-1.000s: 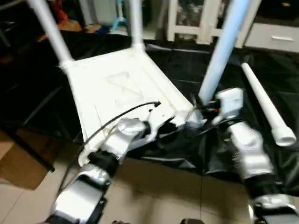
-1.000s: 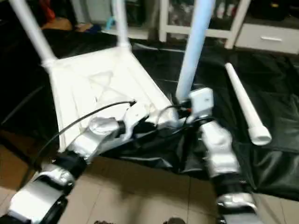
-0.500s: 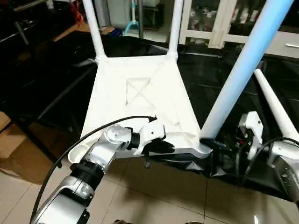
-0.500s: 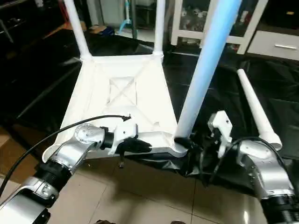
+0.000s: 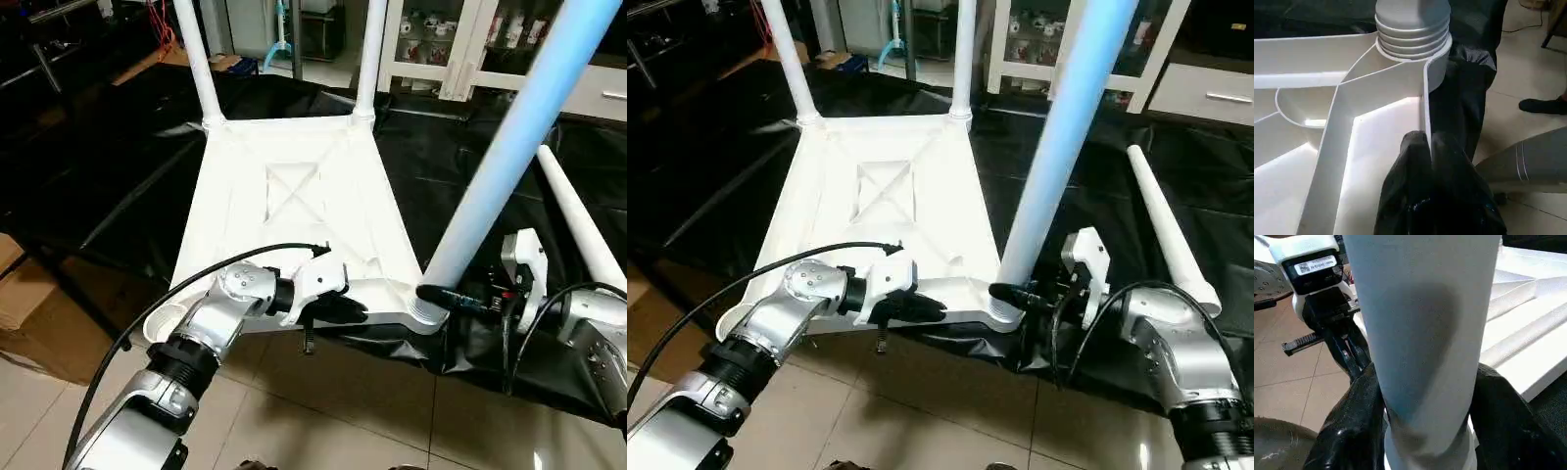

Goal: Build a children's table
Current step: Rotate leg to tighten

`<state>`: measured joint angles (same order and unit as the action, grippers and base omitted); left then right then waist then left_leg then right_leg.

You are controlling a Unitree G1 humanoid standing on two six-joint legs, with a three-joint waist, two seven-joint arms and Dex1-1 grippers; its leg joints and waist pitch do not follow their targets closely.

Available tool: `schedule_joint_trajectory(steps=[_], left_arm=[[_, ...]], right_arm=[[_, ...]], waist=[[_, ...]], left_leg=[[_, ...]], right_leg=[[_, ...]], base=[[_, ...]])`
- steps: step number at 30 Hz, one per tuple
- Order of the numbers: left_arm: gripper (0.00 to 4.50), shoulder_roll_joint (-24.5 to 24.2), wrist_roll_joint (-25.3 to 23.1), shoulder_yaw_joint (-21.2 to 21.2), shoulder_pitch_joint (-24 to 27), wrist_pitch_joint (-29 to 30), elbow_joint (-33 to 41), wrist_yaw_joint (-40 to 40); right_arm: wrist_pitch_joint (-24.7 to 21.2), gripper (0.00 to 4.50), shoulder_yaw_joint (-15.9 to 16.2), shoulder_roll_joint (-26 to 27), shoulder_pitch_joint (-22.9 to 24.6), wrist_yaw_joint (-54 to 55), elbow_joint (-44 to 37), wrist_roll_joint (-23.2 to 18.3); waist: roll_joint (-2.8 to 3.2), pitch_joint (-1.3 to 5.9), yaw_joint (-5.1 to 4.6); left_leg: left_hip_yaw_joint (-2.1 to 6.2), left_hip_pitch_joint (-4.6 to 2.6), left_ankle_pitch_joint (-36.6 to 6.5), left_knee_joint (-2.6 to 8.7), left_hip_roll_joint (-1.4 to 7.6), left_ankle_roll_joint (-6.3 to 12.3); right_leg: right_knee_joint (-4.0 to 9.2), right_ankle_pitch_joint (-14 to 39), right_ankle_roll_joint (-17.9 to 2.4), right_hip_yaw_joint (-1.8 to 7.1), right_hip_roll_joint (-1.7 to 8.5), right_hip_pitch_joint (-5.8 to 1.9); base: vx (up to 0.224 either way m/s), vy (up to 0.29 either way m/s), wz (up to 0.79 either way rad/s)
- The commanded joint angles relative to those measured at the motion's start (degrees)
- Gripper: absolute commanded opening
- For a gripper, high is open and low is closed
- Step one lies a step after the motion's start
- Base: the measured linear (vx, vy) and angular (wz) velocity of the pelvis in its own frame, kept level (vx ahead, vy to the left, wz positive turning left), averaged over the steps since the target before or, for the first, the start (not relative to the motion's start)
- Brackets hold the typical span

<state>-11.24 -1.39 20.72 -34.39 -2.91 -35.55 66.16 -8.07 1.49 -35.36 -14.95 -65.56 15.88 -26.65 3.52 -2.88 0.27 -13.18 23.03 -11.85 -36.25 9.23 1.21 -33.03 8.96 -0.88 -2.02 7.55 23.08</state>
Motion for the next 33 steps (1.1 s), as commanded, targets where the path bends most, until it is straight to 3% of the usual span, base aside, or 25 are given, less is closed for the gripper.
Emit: schedule_joint_trajectory(steps=[1, 4, 9, 10, 11, 12, 13, 14, 15, 16, 17, 19, 21, 22, 23, 24, 28, 30, 31, 33], left_arm=[[0.0, 0.17, 1.51, 0.01, 0.31, -0.82, 1.65, 1.72], [0.0, 0.13, 1.2, 0.02, 0.34, -0.67, 1.64, 1.27], [0.0, 1.17, -1.8, 0.08, -0.97, 0.27, -0.29, -4.81], [0.0, 2.0, -3.36, -0.08, -2.06, 2.01, -1.69, -8.75], [0.0, 4.04, -3.8, -1.2, -3.64, 5.15, -3.24, -13.72], [0.0, 7.15, -3.68, -3.03, -5.7, 9.62, -5.0, -20.27], [0.0, 8.0, -3.54, -3.55, -6.24, 10.83, -5.44, -21.93], [0.0, 11.62, -2.25, -5.95, -8.34, 14.71, -7.11, -28.04], [0.0, 12.43, -1.82, -6.53, -8.79, 15.32, -7.46, -29.24], [0.0, 12.92, -1.57, -6.87, -9.06, 15.69, -7.67, -29.97], [0.0, 15.55, -0.11, -8.23, -10.51, 15.98, -8.52, -32.5], [0.0, 17.77, 0.78, -9.05, -11.87, 15.84, -9.22, -34.49], [0.0, 19.14, 0.9, -9.38, -12.81, 15.21, -9.71, -35.94], [0.0, 19.36, 0.52, -9.27, -12.98, 14.57, -9.89, -36.41], [0.0, 19.36, 0.52, -9.27, -12.98, 14.57, -9.89, -36.41], [0.0, 19.31, -0.18, -9.27, -13.06, 14.42, -10.12, -36.74], [0.0, 17.77, -1.41, -9.21, -11.86, 14.25, -9.95, -36.1], [0.0, 17.03, -1.69, -8.98, -11.36, 13.7, -9.73, -35.3], [0.0, 16.09, -1.83, -8.52, -10.85, 13.24, -9.55, -34.0], [0.0, 14.03, -2.12, -7.77, -10.04, 11.46, -9.72, -31.87]], right_arm=[[0.6, 2.12, -1.47, -0.47, -0.39, -0.05, 0.17, -0.28], [0.55, 2.01, -1.59, 0.01, -0.04, 1.15, 0.23, 0.22], [0.94, 1.93, -0.19, 3.89, -0.3, 11.15, 1.9, 6.07], [1.24, 1.93, 0.05, 6.19, -1.13, 17.38, 3.82, 8.89], [0.99, 1.91, -0.11, 9.61, -2.47, 26.07, 6.49, 11.67], [0.82, 1.91, -0.57, 13.85, -4.41, 36.97, 9.81, 14.58], [0.78, 1.91, -0.72, 14.96, -4.94, 39.79, 10.67, 15.26], [1.1, 1.91, -1.67, 19.35, -7.25, 50.65, 14.03, 17.34], [1.36, 1.9, -1.96, 20.29, -7.8, 52.89, 14.75, 17.65], [1.52, 1.9, -2.14, 20.86, -8.14, 54.24, 15.19, 17.84], [3.52, 1.9, -2.96, 23.97, -10.83, 60.58, 18.98, 17.94], [6.26, 1.9, -3.99, 27.04, -13.96, 65.55, 23.86, 17.35], [8.71, 1.9, -5.25, 29.4, -16.51, 68.23, 27.98, 16.41], [10.49, 1.9, -5.33, 30.54, -18.6, 68.29, 30.72, 16.34], [10.49, 1.9, -5.33, 30.54, -18.6, 68.29, 30.72, 16.34], [11.48, 1.9, -5.47, 31.11, -19.79, 68.1, 32.21, 16.95], [14.1, 1.9, -6.05, 31.78, -20.72, 63.37, 31.44, 16.64], [15.4, 2.46, -5.55, 31.59, -20.06, 59.91, 29.57, 16.26], [16.51, 2.46, -4.18, 30.75, -19.11, 56.44, 27.4, 16.45], [17.9, 2.72, -2.57, 28.7, -17.04, 51.68, 23.05, 15.91]], waist=[[-1.72, 3.92, -0.07], [-1.71, 3.87, -0.13], [-1.74, 3.68, -0.64], [-1.61, 3.59, -1.06], [-1.92, 3.51, -1.39], [-1.67, 3.4, -2.1], [-1.66, 3.31, -2.92], [-1.93, 3.42, -3.4], [-1.9, 3.4, -4.29], [-1.98, 3.54, -4.97], [-1.48, 3.54, -5.16], [-1.29, 3.86, -7.06], [-1.45, 4.0, -7.33], [-1.72, 4.11, -7.93], [-1.55, 4.24, -8.09], [-1.87, 4.37, -8.19], [-1.81, 4.64, -7.77], [-1.8, 4.77, -7.57], [-1.8, 4.77, -7.57], [-1.81, 4.86, -6.91]], left_leg=[[2.44, -1.86, -14.93, 5.96, 3.93, 3.64], [2.42, -1.99, -15.7, 6.01, 3.93, 3.25], [2.5, -1.93, -17.36, 6.21, 3.82, 1.79], [2.65, -1.81, -18.62, 6.4, 3.79, 0.77], [2.65, -1.85, -19.73, 6.51, 3.74, 0.0], [2.84, -1.98, -22.48, 6.61, 3.46, -2.01], [3.29, -1.93, -25.26, 6.8, 3.34, -4.06], [3.57, -1.61, -25.78, 6.75, 3.27, -4.72], [3.72, -1.74, -27.07, 6.81, 3.04, -5.26], [4.04, -1.6, -27.64, 6.82, 2.99, -5.0], [4.1, -1.57, -27.95, 6.84, 2.94, -4.49], [4.29, -0.93, -27.88, 6.83, 2.72, -3.44], [4.08, -1.1, -26.65, 6.55, 2.65, -1.59], [3.95, -0.83, -25.34, 6.37, 2.56, -0.36], [3.96, -0.61, -24.47, 6.32, 2.54, 0.27], [3.71, -0.53, -22.18, 6.12, 2.61, 1.74], [3.37, -0.38, -13.21, 5.36, 2.81, 6.92], [3.32, -0.35, -9.9, 5.01, 2.86, 9.22], [3.32, -0.35, -9.9, 5.01, 2.86, 9.22], [3.25, -0.52, -6.92, 4.64, 3.04, 11.6]], right_leg=[[3.47, 16.43, -11.07, 0.73, 1.3, -1.45], [3.6, 17.26, -10.83, 0.78, 1.28, -1.31], [3.9, 19.96, -9.64, 0.81, 1.22, -0.94], [3.87, 21.12, -9.29, 0.73, 1.05, -0.85], [4.01, 22.18, -8.99, 0.68, 0.95, -0.63], [4.19, 25.13, -8.28, 0.52, 0.88, -0.37], [4.25, 27.88, -7.24, 0.22, 0.91, -0.42], [4.22, 28.53, -6.58, 0.09, 0.97, -0.65], [4.58, 29.46, -6.04, -0.03, 1.06, -0.29], [4.85, 29.05, -5.75, -0.32, 1.06, -0.68], [5.03, 28.64, -5.6, -0.36, 1.1, -0.81], [5.1, 24.68, -6.77, -0.77, 1.08, -1.11], [5.15, 20.38, -8.13, -0.63, 1.02, -1.1], [4.99, 18.07, -9.55, -0.56, 1.16, -1.25], [4.7, 17.19, -10.08, -0.62, 1.24, -1.52], [4.7, 15.28, -10.72, -0.59, 1.31, -1.71], [3.87, 8.99, -12.73, -0.56, 1.54, -2.34], [3.37, 6.09, -13.72, -0.67, 1.44, -2.52], [3.37, 6.09, -13.72, -0.67, 1.44, -2.52], [2.97, 3.42, -14.34, -0.68, 1.53, -2.59]], base=[[0.0, 0.0, 0.0], [0.0, 0.0, 0.0], [0.0, 0.0, 0.0], [0.0, 0.0, 0.0], [0.0, 0.0, 0.0], [0.0, 0.0, 0.0], [0.0, 0.0, 0.0], [0.0, 0.0, 0.0], [0.0, 0.0, 0.0], [0.0, 0.0, 0.0], [0.0, 0.0, 0.0], [0.0, 0.0, 0.0], [0.0, 0.0, 0.0], [0.0, 0.0, 0.0], [0.0, 0.0, 0.0], [0.0, 0.0, 0.0], [0.0, 0.0, 0.0], [0.0, 0.0, 0.0], [0.0, 0.0, 0.0], [0.0, 0.0, 0.0]])
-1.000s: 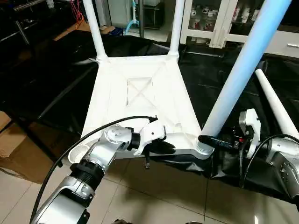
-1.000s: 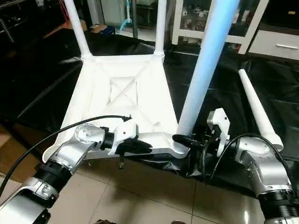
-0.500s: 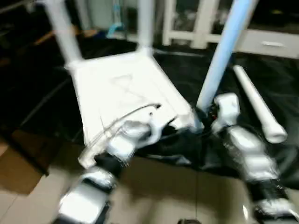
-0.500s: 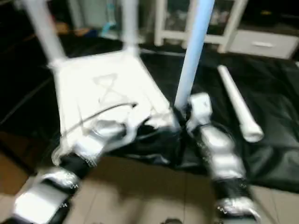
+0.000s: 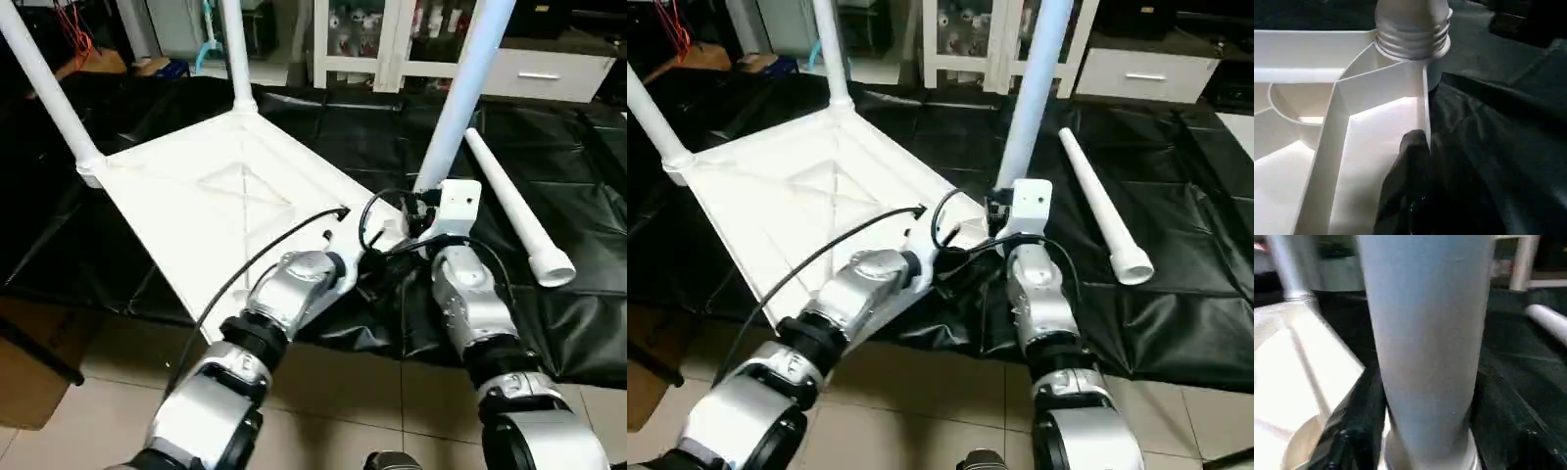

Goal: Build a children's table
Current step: Rotate leg to tighten

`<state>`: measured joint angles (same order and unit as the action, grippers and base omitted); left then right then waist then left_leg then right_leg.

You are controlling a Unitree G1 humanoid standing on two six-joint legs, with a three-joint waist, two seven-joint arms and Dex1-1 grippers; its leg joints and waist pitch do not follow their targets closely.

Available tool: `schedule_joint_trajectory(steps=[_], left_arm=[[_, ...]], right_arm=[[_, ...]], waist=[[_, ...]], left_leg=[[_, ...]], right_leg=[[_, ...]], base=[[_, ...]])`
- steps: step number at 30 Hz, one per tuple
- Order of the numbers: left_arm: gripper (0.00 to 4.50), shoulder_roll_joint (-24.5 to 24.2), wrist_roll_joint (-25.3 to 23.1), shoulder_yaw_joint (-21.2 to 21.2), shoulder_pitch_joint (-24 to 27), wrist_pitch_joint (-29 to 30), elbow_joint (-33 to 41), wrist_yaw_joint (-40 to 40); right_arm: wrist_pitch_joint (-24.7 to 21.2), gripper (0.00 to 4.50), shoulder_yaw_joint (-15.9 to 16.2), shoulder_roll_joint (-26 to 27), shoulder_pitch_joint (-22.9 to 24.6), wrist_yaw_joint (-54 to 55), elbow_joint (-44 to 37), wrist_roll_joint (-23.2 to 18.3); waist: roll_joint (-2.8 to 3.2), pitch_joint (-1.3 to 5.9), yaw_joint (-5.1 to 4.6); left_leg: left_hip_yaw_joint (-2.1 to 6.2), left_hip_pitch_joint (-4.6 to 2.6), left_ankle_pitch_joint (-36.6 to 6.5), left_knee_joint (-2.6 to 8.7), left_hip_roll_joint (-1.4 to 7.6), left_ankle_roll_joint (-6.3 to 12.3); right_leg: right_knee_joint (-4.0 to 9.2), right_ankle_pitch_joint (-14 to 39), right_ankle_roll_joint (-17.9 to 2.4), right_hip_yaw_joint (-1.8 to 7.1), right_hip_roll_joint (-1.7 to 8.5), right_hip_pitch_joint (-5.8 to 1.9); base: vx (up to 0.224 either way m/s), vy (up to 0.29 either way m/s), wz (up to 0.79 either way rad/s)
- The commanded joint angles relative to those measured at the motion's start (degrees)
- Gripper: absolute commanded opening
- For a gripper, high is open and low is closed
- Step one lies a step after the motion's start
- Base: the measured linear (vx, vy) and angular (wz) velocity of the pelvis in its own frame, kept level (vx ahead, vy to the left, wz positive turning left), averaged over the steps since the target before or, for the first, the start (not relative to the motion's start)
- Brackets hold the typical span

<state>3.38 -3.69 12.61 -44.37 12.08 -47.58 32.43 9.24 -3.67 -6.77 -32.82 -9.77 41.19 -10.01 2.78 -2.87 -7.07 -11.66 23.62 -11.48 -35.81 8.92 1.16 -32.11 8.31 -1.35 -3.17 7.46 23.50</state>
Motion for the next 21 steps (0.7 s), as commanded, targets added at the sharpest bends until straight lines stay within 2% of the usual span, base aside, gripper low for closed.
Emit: schedule_joint_trajectory(steps=[1, 4, 5, 6, 7, 9, 11, 12, 13, 14, 15, 17, 20, 21], left_arm=[[0.0, -2.18, -0.12, 1.06, 0.59, -4.95, 2.3, 3.96], [0.0, -3.77, -0.4, 1.87, 1.13, -6.56, 2.07, 6.08], [0.0, -3.77, -0.4, 1.87, 1.13, -6.56, 2.07, 6.08], [0.0, -5.46, -0.11, 2.42, 2.21, -8.26, 2.85, 9.34], [0.0, -7.71, 0.26, 3.31, 3.75, -10.53, 4.26, 13.86], [0.0, -11.51, 0.83, 5.06, 6.48, -14.92, 6.76, 21.73], [0.0, -13.73, 1.79, 5.74, 8.3, -15.67, 8.86, 26.69], [0.0, -14.38, 2.33, 5.87, 8.84, -15.7, 9.61, 28.28], [0.0, -14.55, 2.56, 5.94, 9.0, -15.77, 9.89, 28.8], [0.0, -14.79, 2.9, 6.05, 9.23, -15.9, 10.29, 29.58], [0.0, -14.9, 3.55, 6.06, 9.5, -15.74, 10.92, 30.56], [0.0, -15.04, 4.66, 6.12, 9.99, -15.38, 12.19, 32.27], [0.0, -15.17, 5.23, 6.31, 10.33, -15.29, 13.01, 33.43], [0.0, -15.39, 5.45, 6.35, 10.68, -15.26, 13.57, 34.38]], right_arm=[[0.84, 2.82, 3.06, -1.71, 2.4, -6.42, -5.36, -1.36], [2.38, 3.07, 2.95, -3.28, 3.4, -8.92, -6.89, -1.64], [2.38, 3.15, 2.95, -3.28, 3.4, -8.92, -6.89, -1.64], [1.69, 3.27, 3.05, -5.53, 5.2, -12.61, -10.17, -2.66], [-0.74, 3.37, 3.12, -8.6, 7.57, -18.82, -14.18, -4.65], [-2.08, 3.45, 4.31, -14.94, 11.11, -27.02, -18.84, -4.39], [-4.45, 3.45, 3.54, -19.25, 13.3, -34.51, -20.69, -7.0], [-4.98, 3.45, 3.33, -21.02, 14.12, -37.72, -21.07, -8.3], [-5.15, 3.45, 3.35, -21.63, 14.37, -38.84, -21.08, -8.72], [-5.44, 3.45, 3.38, -22.53, 14.74, -40.49, -21.07, -9.36], [-6.07, 3.45, 3.39, -23.17, 14.93, -41.98, -20.99, -10.0], [-7.38, 3.45, 3.37, -24.01, 15.16, -44.9, -20.98, -11.38], [-8.59, 3.2, 3.58, -24.53, 15.36, -46.91, -21.54, -12.36], [-9.52, 3.2, 3.72, -24.89, 15.51, -48.28, -22.15, -13.2]], waist=[[-1.12, 4.91, 0.79], [-0.91, 5.02, 1.88], [-0.96, 4.91, 1.94], [-0.88, 4.72, 2.39], [-0.76, 4.55, 2.9], [-0.76, 4.45, 3.91], [-0.79, 4.17, 4.72], [-0.51, 4.15, 5.02], [-0.51, 3.94, 5.35], [-0.61, 3.79, 5.5], [-0.69, 3.74, 5.84], [-0.9, 3.72, 5.76], [-0.99, 3.75, 5.85], [-1.14, 3.79, 5.78]], left_leg=[[1.78, -1.18, -5.48, 4.07, 3.42, 12.56], [1.92, -1.2, -1.51, 3.71, 3.61, 14.27], [1.83, -1.23, -1.99, 3.77, 3.63, 14.21], [1.88, -1.28, -3.57, 3.95, 3.63, 13.83], [1.86, -1.43, -4.93, 4.11, 3.74, 12.96], [1.91, -1.62, -6.7, 4.37, 4.0, 11.83], [1.79, -1.76, -9.0, 4.71, 4.15, 11.04], [1.63, -2.19, -11.84, 4.99, 4.27, 9.56], [1.49, -2.49, -14.65, 5.31, 4.39, 7.55], [1.48, -2.48, -16.08, 5.49, 4.42, 6.48], [1.44, -2.68, -18.09, 5.75, 4.44, 4.56], [1.38, -2.87, -20.95, 6.04, 4.31, 2.03], [1.13, -2.92, -20.75, 6.08, 4.23, 1.94], [1.12, -2.71, -20.21, 6.1, 4.15, 2.1]], right_leg=[[1.8, 3.03, -14.06, 0.37, 1.56, -3.02], [1.28, 0.78, -14.52, 0.22, 1.49, -2.81], [1.31, 1.53, -14.64, 0.22, 1.42, -2.71], [1.64, 3.89, -14.36, 0.17, 1.41, -2.78], [1.74, 5.64, -14.08, 0.24, 1.33, -2.74], [1.87, 6.86, -13.52, 0.36, 1.28, -2.9], [1.94, 8.36, -13.37, 0.54, 1.22, -2.76], [2.21, 10.56, -13.24, 0.69, 1.29, -2.47], [2.54, 12.74, -13.07, 0.77, 1.13, -2.17], [2.59, 13.9, -12.82, 0.81, 1.12, -2.15], [2.72, 15.89, -12.24, 0.91, 1.14, -2.07], [2.87, 17.97, -11.37, 1.24, 1.04, -1.86], [3.02, 18.2, -10.82, 1.68, 1.04, -1.57], [2.99, 18.2, -10.58, 1.71, 1.02, -1.72]], base=[[0.0, 0.0, 0.0], [0.0, 0.0, 0.0], [0.0, 0.0, 0.0], [0.0, 0.0, 0.0], [0.0, 0.0, 0.0], [0.0, 0.0, 0.0], [0.0, 0.0, 0.0], [0.0, 0.0, 0.0], [0.0, 0.0, 0.0], [0.0, 0.0, 0.0], [0.0, 0.0, 0.0], [0.0, 0.0, 0.0], [0.0, 0.0, 0.0], [0.0, 0.0, 0.0]])
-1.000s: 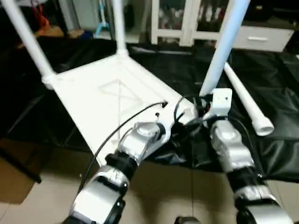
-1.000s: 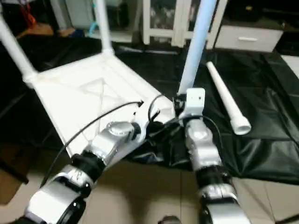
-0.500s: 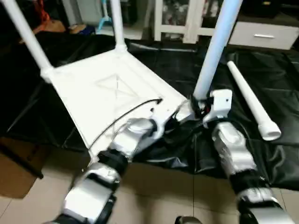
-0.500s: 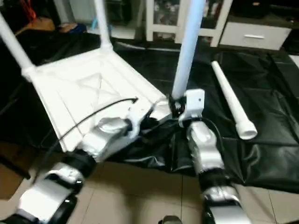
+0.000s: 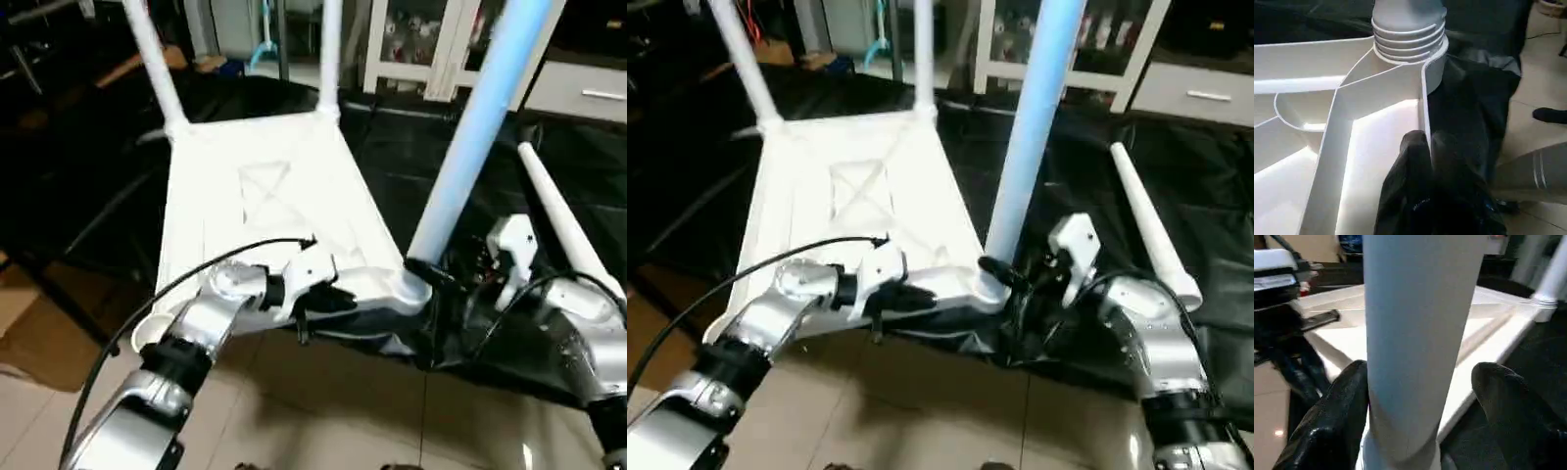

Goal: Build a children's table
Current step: Rotate leg to tighten

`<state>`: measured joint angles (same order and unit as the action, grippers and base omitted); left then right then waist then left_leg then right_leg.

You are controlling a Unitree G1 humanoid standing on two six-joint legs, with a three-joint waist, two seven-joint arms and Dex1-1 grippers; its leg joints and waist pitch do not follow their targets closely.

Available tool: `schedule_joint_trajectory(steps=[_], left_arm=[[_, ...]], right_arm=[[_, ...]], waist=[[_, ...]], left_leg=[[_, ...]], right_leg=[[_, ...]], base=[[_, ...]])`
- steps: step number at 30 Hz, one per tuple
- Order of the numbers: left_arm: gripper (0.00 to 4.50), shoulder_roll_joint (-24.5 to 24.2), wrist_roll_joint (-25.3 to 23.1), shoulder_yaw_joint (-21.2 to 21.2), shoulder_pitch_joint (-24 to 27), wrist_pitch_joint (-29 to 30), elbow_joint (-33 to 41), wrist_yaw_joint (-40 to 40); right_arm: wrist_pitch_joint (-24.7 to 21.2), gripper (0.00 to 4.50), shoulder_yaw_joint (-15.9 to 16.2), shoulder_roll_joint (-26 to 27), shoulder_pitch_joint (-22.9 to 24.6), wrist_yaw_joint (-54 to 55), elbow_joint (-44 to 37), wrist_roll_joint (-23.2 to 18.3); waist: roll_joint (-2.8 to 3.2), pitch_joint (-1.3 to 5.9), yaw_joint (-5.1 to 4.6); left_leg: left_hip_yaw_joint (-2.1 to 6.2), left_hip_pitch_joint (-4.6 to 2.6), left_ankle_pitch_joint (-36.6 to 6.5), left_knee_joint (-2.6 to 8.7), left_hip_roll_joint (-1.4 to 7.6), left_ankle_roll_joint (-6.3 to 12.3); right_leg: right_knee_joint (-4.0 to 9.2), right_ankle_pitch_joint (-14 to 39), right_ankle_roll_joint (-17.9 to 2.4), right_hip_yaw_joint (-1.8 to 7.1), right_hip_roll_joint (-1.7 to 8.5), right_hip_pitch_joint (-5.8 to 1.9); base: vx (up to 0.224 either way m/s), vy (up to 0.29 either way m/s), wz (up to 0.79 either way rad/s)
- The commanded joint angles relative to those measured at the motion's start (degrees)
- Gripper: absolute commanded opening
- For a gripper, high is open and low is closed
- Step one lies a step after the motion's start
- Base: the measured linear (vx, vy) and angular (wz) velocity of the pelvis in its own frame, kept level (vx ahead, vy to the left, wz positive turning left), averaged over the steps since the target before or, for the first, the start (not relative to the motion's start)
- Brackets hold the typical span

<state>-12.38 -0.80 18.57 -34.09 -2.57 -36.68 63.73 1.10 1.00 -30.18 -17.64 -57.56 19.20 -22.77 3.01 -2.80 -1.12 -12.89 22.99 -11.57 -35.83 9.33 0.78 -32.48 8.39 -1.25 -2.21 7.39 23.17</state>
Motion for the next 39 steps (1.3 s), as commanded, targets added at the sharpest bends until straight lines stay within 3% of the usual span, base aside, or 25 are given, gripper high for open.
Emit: schedule_joint_trajectory(steps=[1, 10, 14, 20, 23, 24, 25, 27, 29, 30, 31, 32, 33, 34, 37, 39], left_arm=[[0.0, 0.34, 2.51, 0.37, 0.44, -0.82, 2.66, 3.17], [0.0, 0.15, 2.58, 0.18, 0.38, -0.78, 3.01, 4.13], [0.0, 0.18, 2.33, 0.11, 0.39, -0.83, 2.93, 4.1], [0.0, 0.27, 1.32, 0.22, 0.14, -1.45, 2.07, 3.29], [0.0, 1.03, -1.16, 0.61, -1.2, -0.96, 0.25, -1.29], [0.0, 2.32, -3.71, 0.82, -2.9, 1.34, -1.8, -6.86], [0.0, 2.87, -4.23, 0.73, -3.44, 2.53, -2.38, -8.6], [0.0, 5.86, -4.66, -0.42, -5.41, 6.81, -4.21, -14.81], [0.0, 9.72, -3.75, -2.42, -7.44, 11.29, -5.93, -21.14], [0.0, 13.29, -2.21, -4.47, -9.04, 14.05, -7.29, -25.93], [0.0, 16.49, -0.77, -6.04, -10.55, 14.89, -8.58, -29.49], [0.0, 18.14, -0.22, -6.67, -11.47, 14.81, -9.35, -31.33], [0.0, 18.94, -0.01, -6.95, -11.97, 14.63, -9.78, -32.33], [0.0, 19.92, 0.13, -7.25, -12.64, 14.28, -10.39, -33.58], [0.0, 21.35, -0.77, -7.59, -14.17, 13.06, -11.83, -35.4], [0.0, 21.48, -1.53, -7.66, -14.36, 13.15, -11.95, -35.89]], right_arm=[[-2.12, 3.13, -0.8, -1.6, 0.32, -1.52, -0.35, -0.97], [-7.32, 2.29, 0.19, -2.95, 0.57, -7.63, -0.63, -2.91], [-6.35, 1.98, 0.09, -3.58, 0.54, -7.84, 0.63, -1.32], [-5.94, 1.86, -0.92, -2.59, 0.2, -4.46, 1.96, 0.63], [-4.45, 1.85, -0.85, 0.48, -1.36, 7.04, 5.31, 6.05], [-4.44, 1.85, -1.35, 3.72, -2.91, 18.36, 8.56, 9.8], [-4.74, 1.85, -1.6, 4.72, -3.32, 21.5, 9.38, 10.52], [-5.91, 1.84, -3.35, 8.84, -4.9, 32.74, 12.19, 11.85], [-6.48, 1.84, -5.57, 13.69, -6.73, 43.3, 15.08, 11.67], [-5.94, 1.84, -7.4, 18.15, -8.61, 51.05, 18.11, 10.63], [-4.66, 1.84, -8.01, 22.03, -10.86, 56.39, 21.86, 9.8], [-3.39, 1.84, -7.97, 24.07, -12.41, 58.78, 24.4, 9.69], [-2.62, 1.84, -7.86, 25.07, -13.26, 59.82, 25.8, 9.72], [-1.53, 1.84, -7.65, 26.26, -14.39, 60.98, 27.63, 9.95], [0.96, 1.84, -7.64, 28.84, -17.4, 62.29, 31.46, 10.34], [1.23, 1.84, -7.06, 29.26, -18.26, 62.6, 31.93, 11.7]], waist=[[-1.3, 3.71, -0.04], [-1.4, 3.93, 0.78], [-1.38, 3.88, 0.97], [-1.28, 3.95, 1.02], [-1.28, 3.81, 0.72], [-1.26, 3.69, 0.16], [-1.1, 3.56, -0.74], [-1.36, 3.68, -1.43], [-1.31, 3.54, -2.36], [-1.37, 3.57, -3.08], [-1.02, 3.64, -4.13], [-1.06, 3.72, -4.63], [-1.14, 3.94, -5.26], [-0.98, 3.93, -6.04], [-1.32, 4.13, -7.26], [-1.44, 4.23, -7.33]], left_leg=[[2.38, -2.05, -19.79, 6.17, 3.84, 2.64], [2.09, -1.89, -14.73, 5.76, 3.84, 4.49], [2.08, -1.83, -14.38, 5.76, 3.82, 4.46], [2.1, -1.88, -15.06, 5.82, 3.8, 3.84], [2.2, -1.83, -16.45, 5.99, 3.73, 2.82], [2.3, -1.65, -17.42, 6.14, 3.57, 1.64], [2.57, -1.59, -19.46, 6.35, 3.43, -0.59], [2.9, -1.82, -22.72, 6.48, 3.39, -2.34], [2.96, -2.09, -25.21, 6.46, 3.15, -3.17], [3.09, -1.83, -25.9, 6.49, 3.07, -3.19], [3.12, -1.72, -26.54, 6.39, 2.83, -3.46], [3.36, -1.57, -26.86, 6.38, 2.77, -3.63], [3.69, -1.13, -26.77, 6.42, 2.59, -3.18], [3.74, -1.07, -27.37, 6.41, 2.63, -2.28], [3.7, -0.63, -25.89, 6.12, 2.54, 0.18], [3.41, -0.65, -23.14, 5.89, 2.6, 1.92]], right_leg=[[3.36, 18.09, -10.55, 0.8, 1.17, -1.36], [3.0, 14.64, -11.37, 0.82, 1.32, -1.55], [3.03, 15.2, -11.26, 0.79, 1.29, -1.58], [3.11, 15.91, -11.03, 0.79, 1.22, -1.52], [3.3, 17.95, -10.37, 0.77, 1.2, -1.33], [3.42, 19.63, -9.71, 0.7, 1.05, -1.08], [3.4, 22.15, -8.93, 0.58, 0.97, -0.96], [3.75, 25.15, -7.52, 0.37, 1.1, -1.0], [4.23, 26.58, -7.31, 0.31, 1.0, -0.43], [4.33, 26.88, -6.91, 0.2, 1.01, -0.61], [4.41, 26.64, -7.18, 0.12, 1.05, -0.37], [4.49, 26.86, -7.05, -0.08, 1.15, -0.47], [4.5, 26.87, -6.68, -0.47, 1.23, -1.06], [4.71, 25.5, -6.88, -0.57, 1.21, -1.01], [4.66, 20.99, -8.41, -0.66, 1.33, -1.48], [4.48, 17.47, -9.76, -0.57, 1.38, -1.58]], base=[[0.0, 0.0, 0.0], [0.0, 0.0, 0.0], [0.0, 0.0, 0.0], [0.0, 0.0, 0.0], [0.0, 0.0, 0.0], [0.0, 0.0, 0.0], [0.0, 0.0, 0.0], [0.0, 0.0, 0.0], [0.0, 0.0, 0.0], [0.0, 0.0, 0.0], [0.0, 0.0, 0.0], [0.0, 0.0, 0.0], [0.0, 0.0, 0.0], [0.0, 0.0, 0.0], [0.0, 0.0, 0.0], [0.0, 0.0, 0.0]])
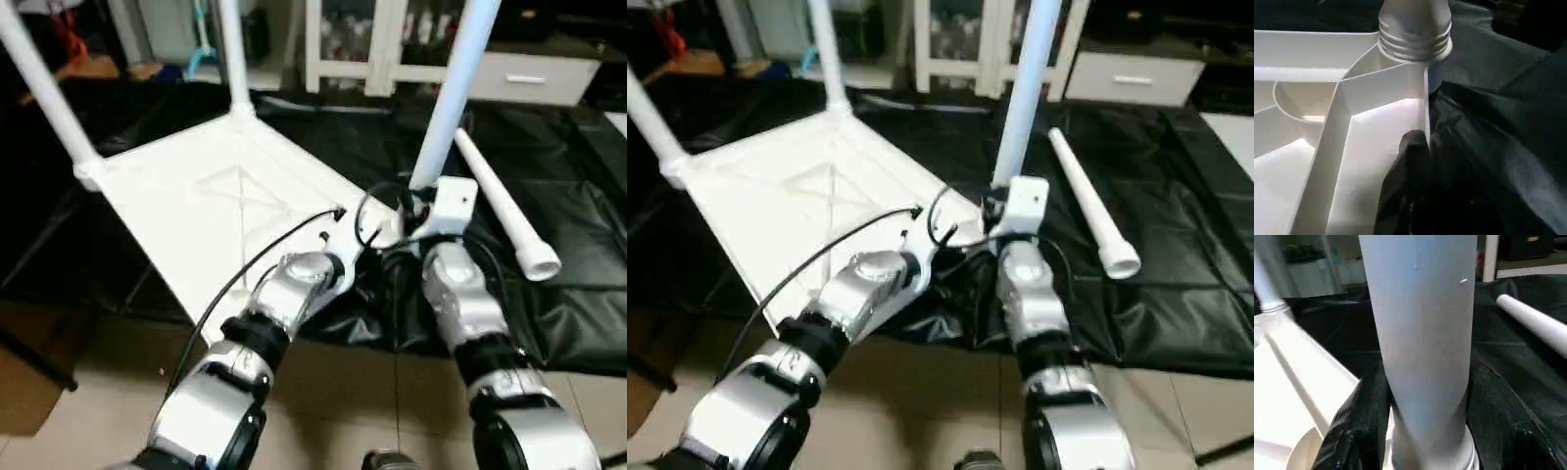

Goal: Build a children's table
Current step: Rotate leg to tighten

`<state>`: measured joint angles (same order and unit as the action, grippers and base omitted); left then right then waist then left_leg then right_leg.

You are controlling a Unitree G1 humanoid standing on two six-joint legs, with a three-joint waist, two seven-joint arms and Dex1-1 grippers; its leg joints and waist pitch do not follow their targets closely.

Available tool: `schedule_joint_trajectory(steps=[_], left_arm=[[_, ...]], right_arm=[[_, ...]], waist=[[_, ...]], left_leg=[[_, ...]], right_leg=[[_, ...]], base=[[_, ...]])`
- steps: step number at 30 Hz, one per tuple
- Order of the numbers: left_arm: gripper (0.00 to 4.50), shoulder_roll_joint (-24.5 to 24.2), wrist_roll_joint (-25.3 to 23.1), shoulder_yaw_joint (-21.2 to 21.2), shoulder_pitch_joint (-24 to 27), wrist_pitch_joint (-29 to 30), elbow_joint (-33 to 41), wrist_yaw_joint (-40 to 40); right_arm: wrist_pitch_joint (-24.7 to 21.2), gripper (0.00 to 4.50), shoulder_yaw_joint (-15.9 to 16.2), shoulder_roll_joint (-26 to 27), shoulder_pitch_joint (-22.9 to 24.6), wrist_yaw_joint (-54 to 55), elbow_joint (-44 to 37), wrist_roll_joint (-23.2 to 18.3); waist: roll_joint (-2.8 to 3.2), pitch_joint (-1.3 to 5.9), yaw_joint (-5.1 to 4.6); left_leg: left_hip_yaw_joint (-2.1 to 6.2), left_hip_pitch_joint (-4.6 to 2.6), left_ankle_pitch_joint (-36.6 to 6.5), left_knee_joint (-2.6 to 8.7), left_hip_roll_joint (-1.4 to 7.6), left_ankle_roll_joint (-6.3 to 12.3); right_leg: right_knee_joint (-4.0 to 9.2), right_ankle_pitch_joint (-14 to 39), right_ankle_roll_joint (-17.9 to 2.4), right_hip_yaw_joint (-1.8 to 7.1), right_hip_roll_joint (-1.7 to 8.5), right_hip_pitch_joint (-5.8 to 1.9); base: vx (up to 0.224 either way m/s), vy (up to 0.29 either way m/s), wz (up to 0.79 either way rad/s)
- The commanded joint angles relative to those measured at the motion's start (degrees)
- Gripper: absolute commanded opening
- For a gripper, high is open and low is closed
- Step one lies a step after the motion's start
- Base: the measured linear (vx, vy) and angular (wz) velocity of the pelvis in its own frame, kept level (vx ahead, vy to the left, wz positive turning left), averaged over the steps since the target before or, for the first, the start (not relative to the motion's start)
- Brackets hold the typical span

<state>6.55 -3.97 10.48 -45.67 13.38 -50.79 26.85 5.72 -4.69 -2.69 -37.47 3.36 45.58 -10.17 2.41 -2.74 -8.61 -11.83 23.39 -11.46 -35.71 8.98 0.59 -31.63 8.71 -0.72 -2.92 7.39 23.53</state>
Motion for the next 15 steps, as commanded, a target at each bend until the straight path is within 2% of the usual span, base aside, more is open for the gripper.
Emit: schedule_joint_trajectory(steps=[1, 2, 3, 4, 5, 6, 8, 9, 10, 11, 12, 13, 15], left_arm=[[0.0, 2.22, 1.43, 0.2, -2.53, -2.62, 2.36, 1.0], [0.0, 2.0, 1.26, -0.01, -2.36, -2.52, 2.45, 1.02], [0.0, 1.43, 0.96, 0.0, -2.11, -2.98, 2.42, 1.22], [0.0, 0.2, 0.76, 0.37, -1.43, -4.41, 2.73, 2.64], [0.0, -0.55, 0.68, 0.63, -0.99, -5.23, 3.01, 3.64], [0.0, -1.5, 0.58, 1.02, -0.41, -6.3, 3.41, 4.96], [0.0, -2.93, 0.56, 1.74, 0.61, -7.96, 4.17, 7.57], [0.0, -4.21, 0.62, 2.15, 1.49, -9.02, 4.84, 9.61], [0.0, -5.44, 0.56, 2.46, 2.3, -9.97, 5.36, 11.37], [0.0, -6.83, 0.5, 2.95, 3.23, -11.22, 6.06, 13.57], [0.0, -8.22, 0.62, 3.38, 4.29, -12.4, 6.99, 16.14], [0.0, -9.95, 1.22, 3.9, 5.84, -13.44, 8.65, 19.9], [0.0, -12.26, 2.71, 4.66, 8.19, -13.9, 11.72, 25.66]], right_arm=[[-2.72, 1.84, -1.33, 1.65, 1.44, 1.57, 5.48, -0.33], [-2.19, 1.84, -1.39, 1.56, 1.34, 1.56, 5.52, 0.06], [-1.15, 1.84, -1.43, 1.33, 1.07, 1.09, 5.99, 0.36], [1.17, 1.84, -1.26, 0.96, 1.3, -3.59, 4.93, -0.58], [2.33, 2.4, -0.48, 0.39, 1.77, -6.11, 3.65, -0.48], [3.73, 2.4, 0.7, -0.45, 2.49, -9.23, 1.87, -0.16], [4.79, 2.56, 2.06, -1.97, 3.96, -13.07, -1.17, -0.02], [4.79, 2.76, 2.61, -3.46, 5.44, -15.44, -4.23, -0.31], [5.11, 2.76, 2.9, -5.08, 6.87, -17.31, -6.95, -0.4], [5.26, 2.87, 3.11, -6.82, 8.49, -19.79, -10.07, -0.98], [5.04, 3.0, 3.11, -8.63, 10.1, -22.13, -13.03, -1.58], [3.76, 3.0, 2.92, -10.91, 12.08, -26.08, -16.56, -3.3], [0.51, 3.06, 3.22, -14.34, 14.76, -33.71, -20.78, -6.29]], waist=[[-0.86, 4.23, 0.06], [-0.8, 4.25, 0.05], [-0.98, 4.26, -0.04], [-0.88, 4.33, -0.03], [-0.91, 4.34, 0.04], [-0.82, 4.49, 0.09], [-0.84, 4.62, 0.19], [-0.92, 4.76, 0.59], [-1.02, 4.71, 1.04], [-1.02, 4.75, 1.26], [-0.83, 4.91, 2.0], [-0.85, 4.95, 2.45], [-0.68, 4.81, 3.61]], left_leg=[[2.28, -0.91, -21.3, 5.67, 2.99, 3.28], [2.18, -0.89, -19.63, 5.54, 3.03, 4.35], [2.09, -0.89, -19.14, 5.46, 3.01, 4.85], [2.14, -0.89, -18.28, 5.33, 3.05, 5.78], [2.17, -0.8, -17.86, 5.31, 3.1, 6.26], [2.27, -0.57, -15.94, 5.18, 3.14, 7.17], [2.11, -0.81, -13.18, 4.86, 3.3, 8.94], [1.92, -1.0, -10.99, 4.54, 3.33, 10.25], [1.79, -1.06, -9.79, 4.33, 3.36, 11.55], [1.92, -0.85, -8.77, 4.26, 3.36, 12.19], [2.01, -0.73, -6.16, 4.02, 3.48, 13.4], [2.03, -0.71, -3.62, 3.81, 3.61, 14.76], [2.04, -0.76, -2.72, 3.72, 3.64, 16.13]], right_leg=[[3.38, 15.1, -11.15, 0.1, 1.44, -2.22], [3.22, 13.63, -11.8, 0.04, 1.49, -2.33], [3.28, 13.59, -11.93, 0.0, 1.55, -2.36], [3.2, 13.53, -12.1, -0.05, 1.66, -2.55], [3.17, 13.29, -12.05, -0.13, 1.7, -2.66], [2.82, 11.52, -12.3, -0.27, 1.71, -3.0], [2.42, 7.88, -13.4, -0.37, 1.65, -2.93], [2.05, 5.16, -14.3, -0.39, 1.63, -2.85], [1.88, 4.15, -14.66, -0.33, 1.72, -2.83], [1.65, 3.65, -14.61, -0.38, 1.8, -3.08], [1.29, 2.41, -14.27, -0.45, 1.91, -3.31], [0.94, 0.49, -14.39, -0.35, 1.84, -3.17], [0.75, 0.53, -14.49, -0.34, 1.76, -3.26]], base=[[0.0, 0.0, 0.0], [0.0, 0.0, 0.0], [0.0, 0.0, 0.0], [0.0, 0.0, 0.0], [0.0, 0.0, 0.0], [0.0, 0.0, 0.0], [0.0, 0.0, 0.0], [0.0, 0.0, 0.0], [0.0, 0.0, 0.0], [0.0, 0.0, 0.0], [0.0, 0.0, 0.0], [0.0, 0.0, 0.0], [0.0, 0.0, 0.0]])
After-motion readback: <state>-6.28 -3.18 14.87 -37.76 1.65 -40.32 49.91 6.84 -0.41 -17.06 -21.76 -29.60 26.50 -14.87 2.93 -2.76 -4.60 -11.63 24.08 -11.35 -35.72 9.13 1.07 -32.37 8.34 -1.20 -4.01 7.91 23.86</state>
